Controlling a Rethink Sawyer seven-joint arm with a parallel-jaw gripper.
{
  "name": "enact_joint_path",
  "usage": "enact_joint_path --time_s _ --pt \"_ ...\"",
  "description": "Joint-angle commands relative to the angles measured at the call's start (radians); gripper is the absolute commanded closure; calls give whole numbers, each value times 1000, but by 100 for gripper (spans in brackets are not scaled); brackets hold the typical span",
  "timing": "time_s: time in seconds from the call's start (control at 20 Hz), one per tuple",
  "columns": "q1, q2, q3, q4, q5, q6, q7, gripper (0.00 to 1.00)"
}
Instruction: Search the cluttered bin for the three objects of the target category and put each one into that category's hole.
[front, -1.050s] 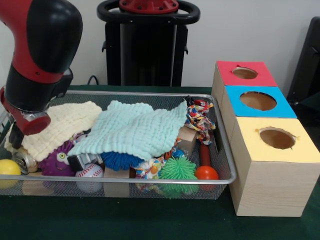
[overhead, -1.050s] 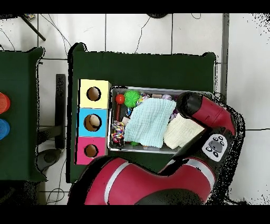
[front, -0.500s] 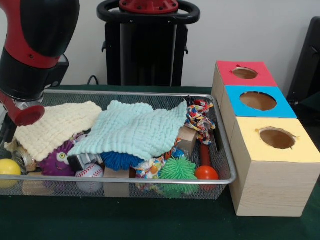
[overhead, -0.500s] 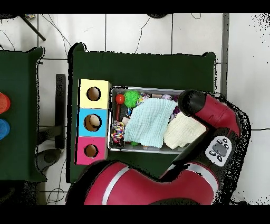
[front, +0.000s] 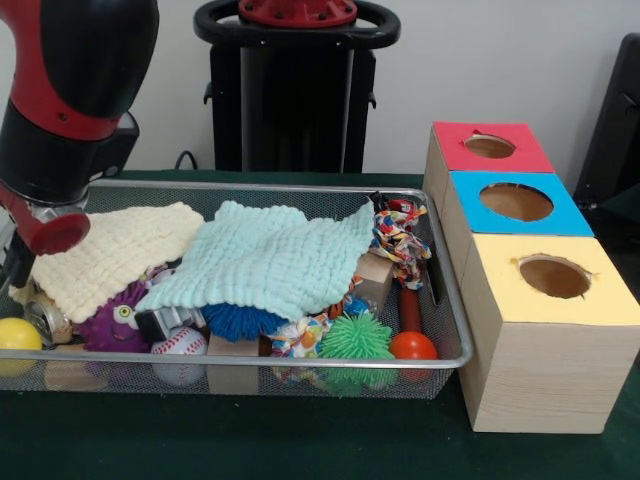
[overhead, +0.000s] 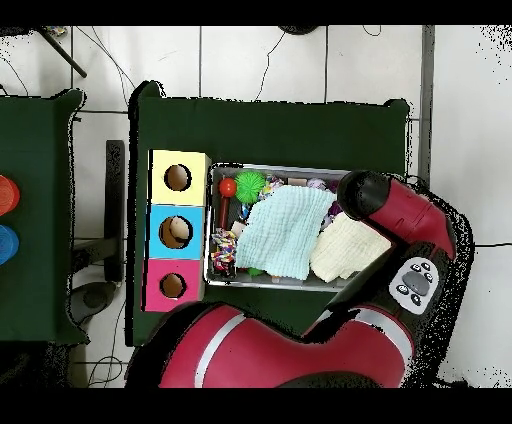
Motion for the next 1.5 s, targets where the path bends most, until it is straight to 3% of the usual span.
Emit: enact_joint_path --time_s 0.05,0.3,0.65,0.9,1.15,1.5 --pt "-10 35 64 81 19 -47 241 100" --pt "-19 24 77 74 -9 -64 190 100" --pt "-51 -87 166 129 -85 -52 6 100" --pt "-41 -109 202 131 -147 -73 -42 100" --pt "-59 -176 294 146 -237 -47 -146 100" --pt "-96 -191 402 133 -345 -43 -188 100"
